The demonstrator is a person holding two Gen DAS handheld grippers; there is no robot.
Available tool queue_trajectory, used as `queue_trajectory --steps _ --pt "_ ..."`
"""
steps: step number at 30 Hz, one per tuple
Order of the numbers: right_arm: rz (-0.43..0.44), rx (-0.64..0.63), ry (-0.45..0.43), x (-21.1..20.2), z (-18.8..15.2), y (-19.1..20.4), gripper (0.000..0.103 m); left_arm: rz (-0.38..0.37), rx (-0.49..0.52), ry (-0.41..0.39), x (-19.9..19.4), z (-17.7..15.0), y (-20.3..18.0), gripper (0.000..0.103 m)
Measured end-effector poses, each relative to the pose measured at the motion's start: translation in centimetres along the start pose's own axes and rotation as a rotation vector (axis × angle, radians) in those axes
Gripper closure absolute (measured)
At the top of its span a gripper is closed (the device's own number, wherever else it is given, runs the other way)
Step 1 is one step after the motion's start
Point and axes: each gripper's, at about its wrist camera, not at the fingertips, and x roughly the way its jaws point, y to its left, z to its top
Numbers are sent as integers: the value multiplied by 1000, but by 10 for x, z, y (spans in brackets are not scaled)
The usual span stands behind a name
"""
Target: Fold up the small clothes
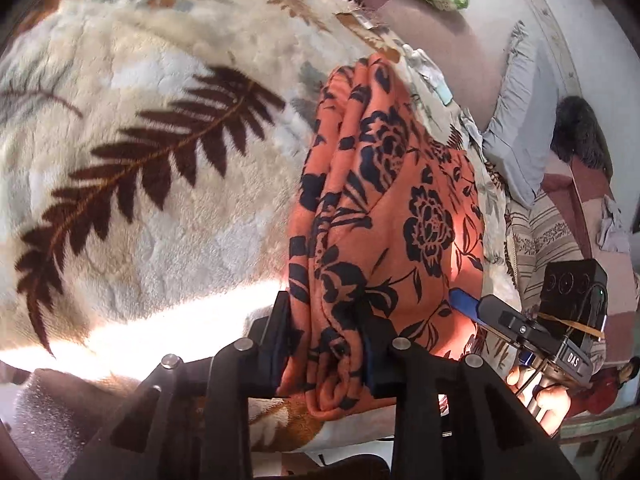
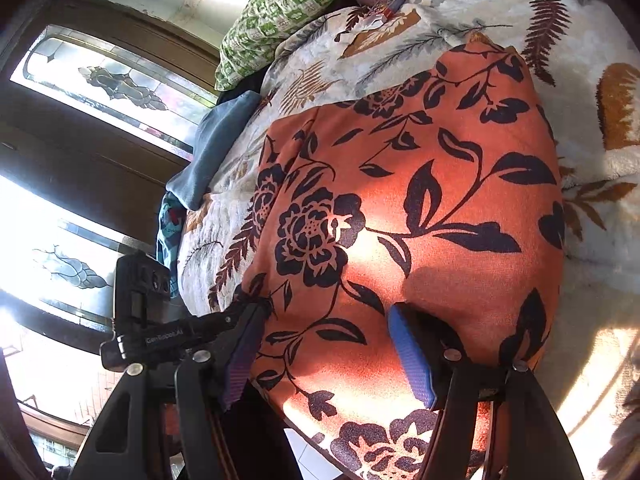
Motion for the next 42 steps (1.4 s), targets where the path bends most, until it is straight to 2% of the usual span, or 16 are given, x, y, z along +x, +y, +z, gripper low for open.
queue_trajectory --steps 1,3,5,11,14,15,17,20,22,24,25,28,30,32,37,42 --pt "3 8 1 0 1 -1 35 1 28 -25 -8 4 -6 63" --pt "12 34 10 -2 3 -3 35 -40 47 -103 -26 20 -14 31" --pt "19 44 3 -9 7 -1 35 -48 42 -178 -35 43 -16 15" --pt "4 -16 -94 -26 37 14 35 -124 2 -79 19 102 -15 15" --pt "-13 3 -118 -21 53 4 35 -104 -51 -16 48 111 -4 17" --pt "-16 18 -103 -15 56 -2 35 -95 -53 -9 53 112 -3 32" --pt "-15 60 -52 1 57 -17 35 -74 23 -15 47 110 -12 78" --pt "2 46 -68 4 52 -24 34 76 268 -148 29 92 -48 84" --pt "12 46 -65 4 52 -26 34 107 191 -71 53 98 -29 82" --pt "15 51 -57 6 53 -29 34 -8 31 -46 60 109 2 75" --pt "10 51 -54 7 54 -28 34 -15 5 -55 55 110 2 72" --pt "-11 34 -47 5 55 -21 33 30 86 -103 35 99 -17 53" --pt "-1 43 -56 -4 53 -19 33 -11 95 -115 18 86 -21 32" --pt "24 65 -100 -21 45 -21 33 -39 91 -142 -2 70 -20 24" --pt "34 136 -241 -75 12 -53 26 -72 63 -106 -9 38 -14 20" --pt "89 330 -219 -72 -2 -103 25 -100 -42 27 32 25 -1 20"
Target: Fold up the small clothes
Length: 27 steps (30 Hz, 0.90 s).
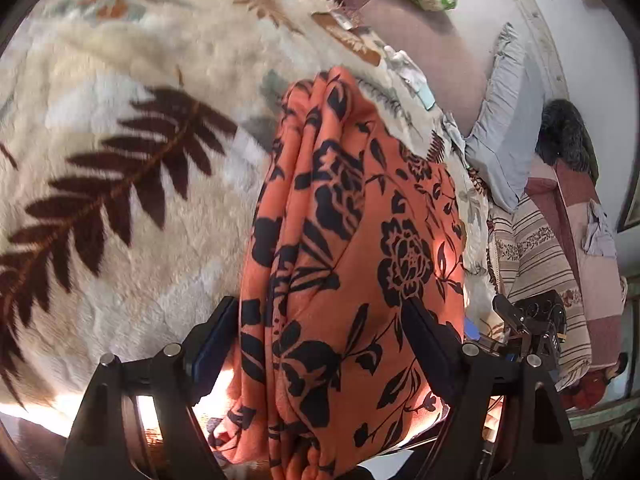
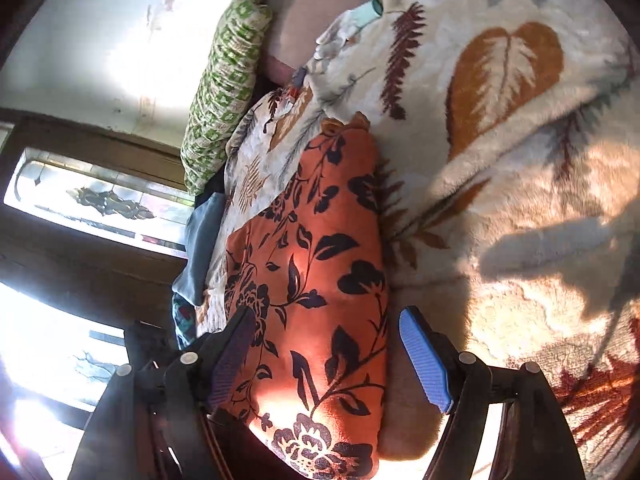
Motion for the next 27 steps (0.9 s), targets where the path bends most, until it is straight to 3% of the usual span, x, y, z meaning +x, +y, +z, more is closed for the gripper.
queue_trajectory --steps 3,6,7,8,9,10,12,14,21,23,27 --pt "54 54 70 21 1 -9 25 -9 -9 -3 -3 -1 1 20" --pt "16 72 103 45 3 -11 25 -12 -33 16 -4 3 0 21" --pt "18 59 110 51 4 -7 27 1 -30 11 -4 4 -1 26" --pt "17 25 129 57 4 1 29 53 1 12 -2 4 -5 51" --pt "-20 -28 152 61 3 10 39 111 51 10 0 3 -12 61" --pt "-70 -75 176 66 1 18 51 135 81 -10 -1 1 -19 65" --pt "-105 -102 188 66 0 26 63 197 157 -53 -8 -5 -39 75" --pt "-102 -138 164 55 1 38 66 239 226 -96 -16 -11 -64 76" --pt "-118 -335 21 -12 13 95 68 172 414 -248 -46 -15 -161 76" --pt "-106 -365 -27 -40 24 101 68 133 435 -278 -40 -10 -182 76" --pt "-107 -371 -103 -77 48 90 67 111 449 -258 -7 -2 -201 76"
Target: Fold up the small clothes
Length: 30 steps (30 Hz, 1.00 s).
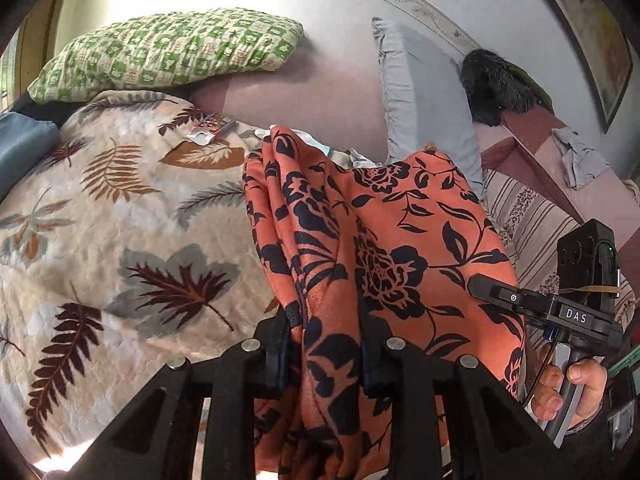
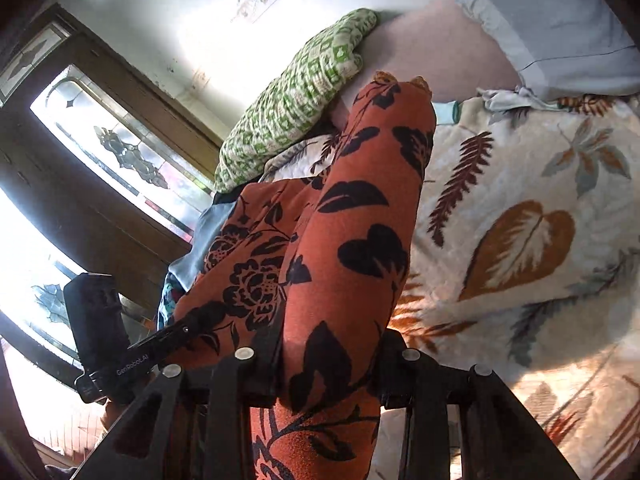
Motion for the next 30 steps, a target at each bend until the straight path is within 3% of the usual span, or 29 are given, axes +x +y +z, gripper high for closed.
queue_trajectory --steps 4,7,8,9,10,11,12,17,20,22,24,25,27,30 --pt "-31 16 2 -1 -2 -37 67 43 28 39 43 -19 -10 75" --pt "-41 97 55 18 -15 -81 64 108 5 153 86 -46 -1 71" --pt "-63 126 75 27 -23 -97 63 134 -9 215 100 -57 4 66" --pt "-99 160 106 38 -33 -111 61 142 -21 224 104 -64 9 53" --pt "-147 196 152 49 -41 -127 47 143 -31 202 99 -67 12 48" --pt "-183 224 172 54 -49 -137 41 146 -37 206 94 -66 14 40" --pt "-160 241 144 49 -54 -141 40 135 -49 220 88 -64 16 40" --pt "-229 142 56 8 -36 -112 38 138 -53 141 44 -52 13 39" --pt "-111 111 -20 -20 -23 -78 34 144 0 124 34 -52 0 30" --pt "-1 131 -40 -24 -25 -61 24 226 27 179 46 -62 -4 29" --pt "44 168 -6 -8 -38 -58 24 312 35 292 69 -79 2 29" --pt "29 188 37 6 -47 -63 24 318 17 336 77 -86 7 29" --pt "-65 266 178 44 -70 -85 24 299 -31 334 74 -91 12 29" --pt "-78 266 138 41 -71 -79 24 316 13 291 60 -83 4 29"
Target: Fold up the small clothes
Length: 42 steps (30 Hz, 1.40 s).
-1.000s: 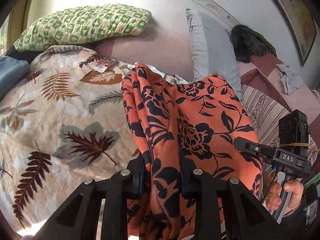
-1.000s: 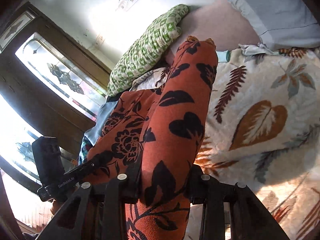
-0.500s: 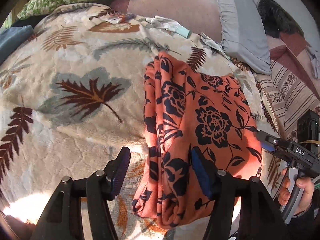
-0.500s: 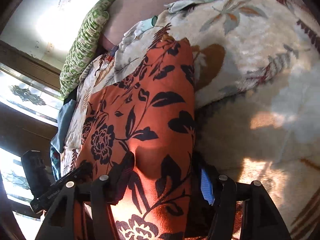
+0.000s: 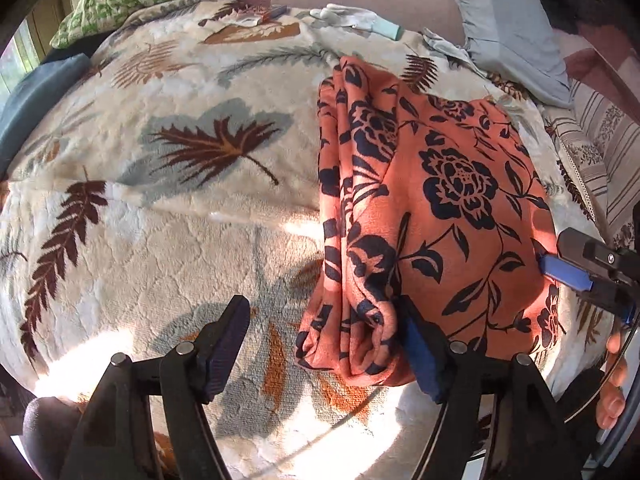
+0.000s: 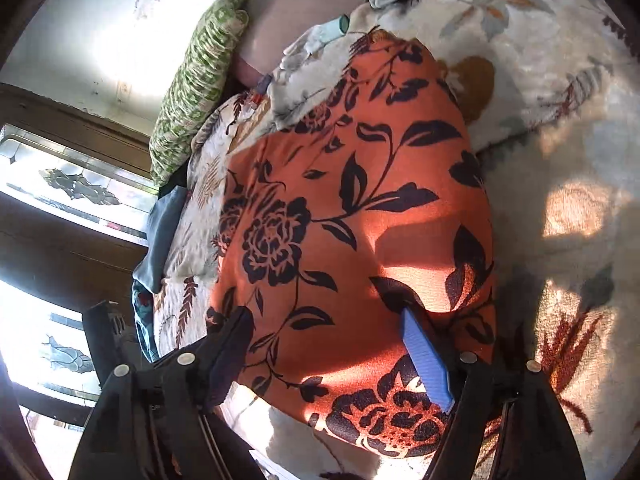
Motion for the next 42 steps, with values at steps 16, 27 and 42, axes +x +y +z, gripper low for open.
queue_trajectory --steps 16,27,42 --pt "-149 -9 -49 39 81 1 21 38 39 -14 -2 4 -3 29" --pt "-109 -110 -101 -14 45 43 21 77 52 -20 -4 -3 -5 27" --pt "-350 -284 -154 -31 -9 68 19 155 51 -167 -49 -7 -13 21"
